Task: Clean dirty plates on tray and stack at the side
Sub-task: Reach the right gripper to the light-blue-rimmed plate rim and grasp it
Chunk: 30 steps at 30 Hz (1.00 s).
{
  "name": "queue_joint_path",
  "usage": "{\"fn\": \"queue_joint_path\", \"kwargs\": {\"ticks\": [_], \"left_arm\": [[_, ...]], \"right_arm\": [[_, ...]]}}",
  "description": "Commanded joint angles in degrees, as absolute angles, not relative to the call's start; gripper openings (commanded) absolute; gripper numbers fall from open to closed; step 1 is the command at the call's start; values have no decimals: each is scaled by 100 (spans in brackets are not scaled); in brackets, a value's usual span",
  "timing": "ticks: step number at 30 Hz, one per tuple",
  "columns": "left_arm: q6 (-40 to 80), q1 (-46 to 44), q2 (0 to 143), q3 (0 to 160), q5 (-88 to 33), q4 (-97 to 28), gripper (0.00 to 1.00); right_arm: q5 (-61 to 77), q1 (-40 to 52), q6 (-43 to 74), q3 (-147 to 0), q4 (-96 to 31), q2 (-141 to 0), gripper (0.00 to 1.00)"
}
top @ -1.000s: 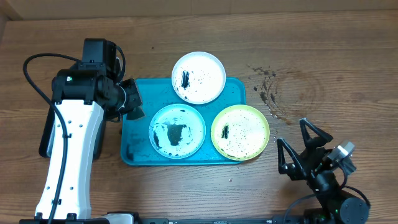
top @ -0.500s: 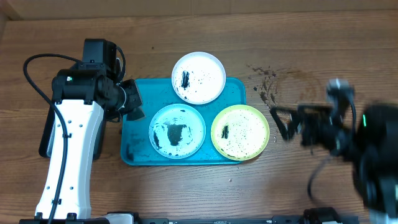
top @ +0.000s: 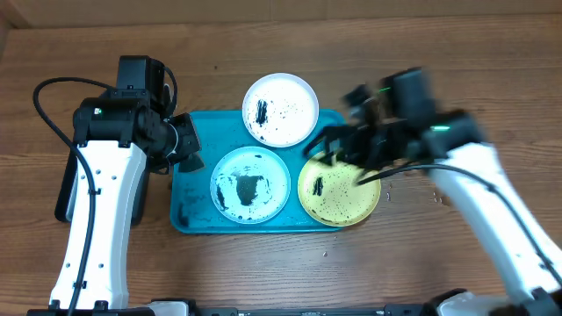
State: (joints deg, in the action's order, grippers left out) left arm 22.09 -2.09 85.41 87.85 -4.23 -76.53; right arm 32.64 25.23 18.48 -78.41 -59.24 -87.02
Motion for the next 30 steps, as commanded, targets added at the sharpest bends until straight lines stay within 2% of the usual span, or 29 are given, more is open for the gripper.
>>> {"fn": "queue_joint_path", "kwargs": {"ticks": [1, 5, 6, 7, 10, 15, 20, 24, 30], "left_arm": [[2137, -180, 8490, 8910, -451, -7644, 4], [2137, -189, 8490, 8910, -454, -7655, 4], [2137, -189, 8490, 8910, -454, -7658, 4], [2139, -189, 8490, 8910, -454, -7658, 4], [2139, -189, 8490, 8910, -454, -7658, 4], [2137, -189, 8490, 8910, -451, -7671, 4], [2139, -189, 8499, 8908, -451, -7666, 4], [2137, -189, 8497, 8910, -451, -7673, 4], [2139, -189, 8499, 8908, -451, -7642, 4]], "right_arm": [[1170, 3234, 2082, -8331, -6034, -9056, 100], [1055, 3642, 2012, -8335, -5376, -9306, 100], [987, 3680, 2021, -8320, -5179, -9332, 97], [928, 3715, 2023, -8281, -4945, -9378, 87], [655, 3728, 2198, -8173, -4657, -9561, 71], [694, 3809, 2298, -8141, -4521, -10154, 66], [661, 3979, 2316, -8141, -4248, -10728, 55], [156, 3979, 2626, -8141, -4235, -11008, 53], [263, 3990, 2620, -8138, -4156, -11264, 53]]}}
